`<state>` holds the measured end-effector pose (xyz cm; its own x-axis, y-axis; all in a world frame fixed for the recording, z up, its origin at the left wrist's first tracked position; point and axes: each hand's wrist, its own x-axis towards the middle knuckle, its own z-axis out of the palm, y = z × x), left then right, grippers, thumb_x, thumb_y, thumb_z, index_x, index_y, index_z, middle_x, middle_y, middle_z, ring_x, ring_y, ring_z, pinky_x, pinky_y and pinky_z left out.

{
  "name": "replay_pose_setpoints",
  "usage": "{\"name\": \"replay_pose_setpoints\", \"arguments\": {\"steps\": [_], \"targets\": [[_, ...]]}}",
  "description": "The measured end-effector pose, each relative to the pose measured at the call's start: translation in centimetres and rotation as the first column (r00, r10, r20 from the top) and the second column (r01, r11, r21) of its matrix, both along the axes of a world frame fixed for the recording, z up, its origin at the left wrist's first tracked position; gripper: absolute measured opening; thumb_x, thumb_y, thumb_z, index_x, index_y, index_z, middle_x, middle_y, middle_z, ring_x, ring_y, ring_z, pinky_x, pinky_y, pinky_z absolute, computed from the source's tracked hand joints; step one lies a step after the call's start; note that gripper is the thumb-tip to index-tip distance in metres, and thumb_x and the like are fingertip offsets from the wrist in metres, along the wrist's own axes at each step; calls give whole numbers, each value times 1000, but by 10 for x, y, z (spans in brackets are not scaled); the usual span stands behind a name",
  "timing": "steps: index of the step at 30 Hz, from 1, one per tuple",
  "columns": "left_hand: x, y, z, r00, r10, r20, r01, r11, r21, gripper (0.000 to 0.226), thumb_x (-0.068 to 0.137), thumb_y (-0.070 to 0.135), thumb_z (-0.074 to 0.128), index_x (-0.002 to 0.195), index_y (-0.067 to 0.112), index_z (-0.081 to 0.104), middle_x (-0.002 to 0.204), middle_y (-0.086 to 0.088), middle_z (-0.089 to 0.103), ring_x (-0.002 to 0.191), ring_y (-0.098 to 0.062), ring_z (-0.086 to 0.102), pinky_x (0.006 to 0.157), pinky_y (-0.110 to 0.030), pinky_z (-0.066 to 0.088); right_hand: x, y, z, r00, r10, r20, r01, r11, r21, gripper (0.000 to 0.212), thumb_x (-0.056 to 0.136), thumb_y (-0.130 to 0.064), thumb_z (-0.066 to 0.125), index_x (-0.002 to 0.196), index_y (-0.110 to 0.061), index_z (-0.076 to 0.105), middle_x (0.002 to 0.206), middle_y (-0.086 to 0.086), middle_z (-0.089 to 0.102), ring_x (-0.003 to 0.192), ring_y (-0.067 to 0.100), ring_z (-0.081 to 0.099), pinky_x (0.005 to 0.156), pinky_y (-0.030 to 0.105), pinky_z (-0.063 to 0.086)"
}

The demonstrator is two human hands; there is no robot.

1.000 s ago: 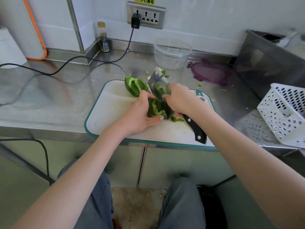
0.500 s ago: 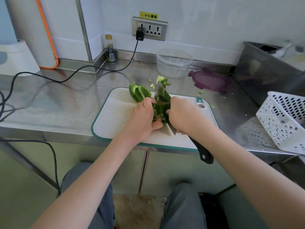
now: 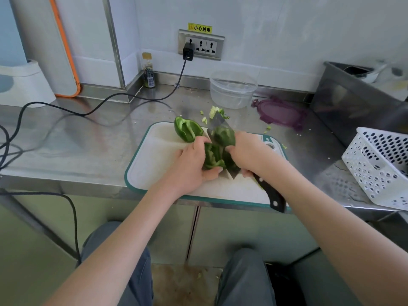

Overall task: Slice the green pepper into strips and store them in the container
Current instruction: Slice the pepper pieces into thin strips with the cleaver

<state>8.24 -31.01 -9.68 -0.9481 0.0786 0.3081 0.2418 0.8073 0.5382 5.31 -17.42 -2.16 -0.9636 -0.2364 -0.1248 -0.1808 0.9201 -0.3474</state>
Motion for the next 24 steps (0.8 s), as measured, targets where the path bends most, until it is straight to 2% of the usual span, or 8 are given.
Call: {"name": "replay_pose_setpoints", "arguments": {"steps": [2, 4, 7, 10, 15, 17, 20, 24], "targets": [[1, 0, 1, 999, -35, 16, 36, 999, -27, 60, 81, 44, 65, 124, 17, 33, 125, -2, 51, 116, -22, 47, 91, -32, 29, 3, 14, 2, 988, -81, 132, 89, 994, -58, 14, 99, -21, 40, 86, -19, 46, 47, 2, 53, 33, 11, 49, 27, 10, 31], [2, 1, 3, 999, -39, 29, 40, 999, -26, 60, 82, 45, 64, 125, 17, 33, 127, -1, 51, 117, -21, 47, 94, -33, 29, 4, 21, 4, 959, -143, 245, 171, 980, -98, 23, 99, -22, 39, 77, -27, 40, 32, 1, 49, 21, 11, 42, 28, 9, 31], [4, 2, 6, 998, -18, 60, 18, 1000, -2, 56, 87, 49, 54, 128, 17, 33, 109, 0, 53, 107, -23, 51, 97, -36, 29, -2, 22, 16, 981, -181, 65, 189, 972, -137, 7, 96, -15, 39, 100, -11, 42, 63, 14, 57, 38, 25, 54, 37, 25, 41], [3, 2, 5, 998, -7, 66, 6, 1000, 16, 46, 96, 46, 36, 129, 14, 35, 109, -3, 56, 110, -25, 51, 97, -36, 28, -3, 23, 27, 988, -155, -16, 151, 979, -140, 27, 96, -16, 46, 120, -7, 41, 82, 15, 59, 40, 24, 59, 34, 27, 45], [-2, -1, 0, 996, -3, 86, 9, 998, -61, 48, 95, 50, 37, 127, 14, 36, 124, -7, 54, 114, -27, 50, 100, -40, 31, 10, 15, 22, 997, -75, -2, 74, 990, -117, 20, 99, -24, 43, 113, -10, 46, 57, 10, 52, 34, 19, 47, 30, 18, 37], [-3, -1, -1, 996, -5, 87, 11, 998, -61, 47, 95, 50, 38, 126, 15, 37, 124, -6, 54, 114, -27, 50, 99, -40, 31, 15, 11, 17, 995, -82, 49, 89, 983, -159, 11, 100, -26, 41, 104, -16, 37, 56, 11, 49, 32, 18, 43, 27, 15, 33], [-3, -1, 0, 997, -6, 81, 12, 997, -74, 48, 94, 50, 39, 126, 14, 37, 124, -6, 54, 114, -26, 50, 97, -39, 31, 17, 10, 12, 995, -81, 53, 88, 983, -162, 13, 101, -30, 38, 102, -22, 28, 54, 9, 49, 28, 16, 43, 27, 15, 34], [-2, 0, 1, 997, 5, 75, 4, 993, -120, 51, 93, 51, 40, 126, 12, 36, 121, -8, 55, 112, -27, 51, 96, -39, 32, 15, 11, 4, 998, -59, -34, 56, 995, -85, 14, 99, -27, 39, 98, -14, 40, 58, 4, 49, 33, 12, 47, 24, 13, 32]]}}
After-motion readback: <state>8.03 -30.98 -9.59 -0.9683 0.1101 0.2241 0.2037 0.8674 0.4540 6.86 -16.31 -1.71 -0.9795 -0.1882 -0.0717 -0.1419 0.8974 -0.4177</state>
